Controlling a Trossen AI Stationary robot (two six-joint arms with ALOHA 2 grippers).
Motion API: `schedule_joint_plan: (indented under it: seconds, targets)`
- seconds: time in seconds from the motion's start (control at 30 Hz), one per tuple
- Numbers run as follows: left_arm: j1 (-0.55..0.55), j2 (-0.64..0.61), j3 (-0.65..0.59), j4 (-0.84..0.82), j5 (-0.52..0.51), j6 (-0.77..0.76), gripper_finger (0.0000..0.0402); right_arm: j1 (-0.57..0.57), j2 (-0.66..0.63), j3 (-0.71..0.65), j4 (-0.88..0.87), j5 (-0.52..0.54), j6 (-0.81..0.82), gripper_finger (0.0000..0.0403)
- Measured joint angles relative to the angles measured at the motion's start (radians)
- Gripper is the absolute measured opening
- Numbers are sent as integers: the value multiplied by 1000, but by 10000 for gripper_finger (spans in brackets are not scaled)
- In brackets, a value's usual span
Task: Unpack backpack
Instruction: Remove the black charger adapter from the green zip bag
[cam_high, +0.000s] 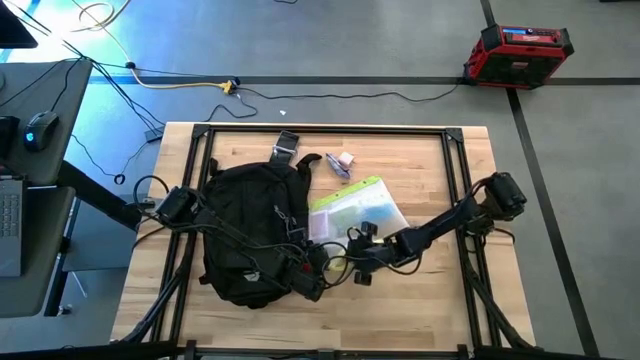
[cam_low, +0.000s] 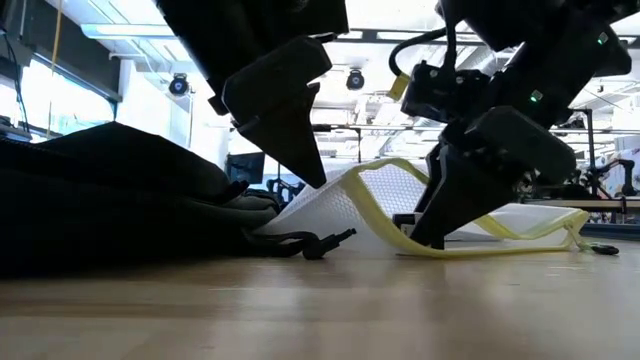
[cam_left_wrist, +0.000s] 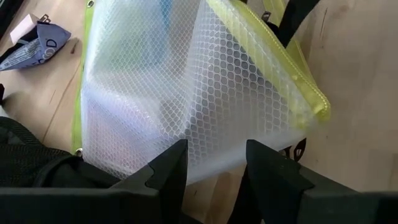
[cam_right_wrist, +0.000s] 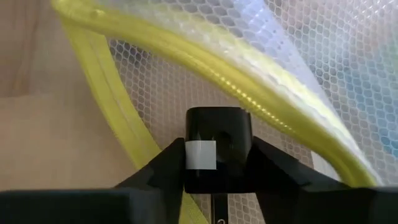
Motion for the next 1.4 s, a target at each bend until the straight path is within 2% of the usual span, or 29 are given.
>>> schedule_joint_plan:
  seconds: [0.23,0.33,0.4,0.47,0.53,0.6,0.8,0.9,0.97,1.03,1.1,1.27,1.4]
  targets:
    - [0,0,1,1,3,0,145,13,-133,1,-124,-221,36,119]
    - [0,0,1,2,4,0,145,47,-234,1,-194,-229,32,119]
    - [0,0,1,2,4,0,145,76,-309,1,-193,-133,14,119]
    - [0,0,1,7,4,0,145,85,-369,2,-175,63,-6,119]
    - [0,0,1,15,4,0,145,44,-401,3,-168,244,-8,119]
    - [0,0,1,20,4,0,145,-48,-407,3,-180,300,-11,119]
    - [-2,0,1,32,5,0,145,-427,-347,-11,-191,235,-32,119]
    - [-3,0,1,32,5,1,145,-584,-299,-42,-124,116,-34,121]
    - [-3,0,1,32,6,12,145,-658,-253,-66,-46,22,-34,143]
    - [-2,0,1,35,6,24,145,-705,-197,-83,41,-43,-30,167]
    - [-2,0,1,42,6,25,145,-732,-136,-85,109,-64,-27,178]
    - [-2,0,1,51,7,26,145,-756,-12,-63,176,-67,-35,160]
    - [-2,0,1,62,7,27,145,-755,-11,-28,149,-75,-81,151]
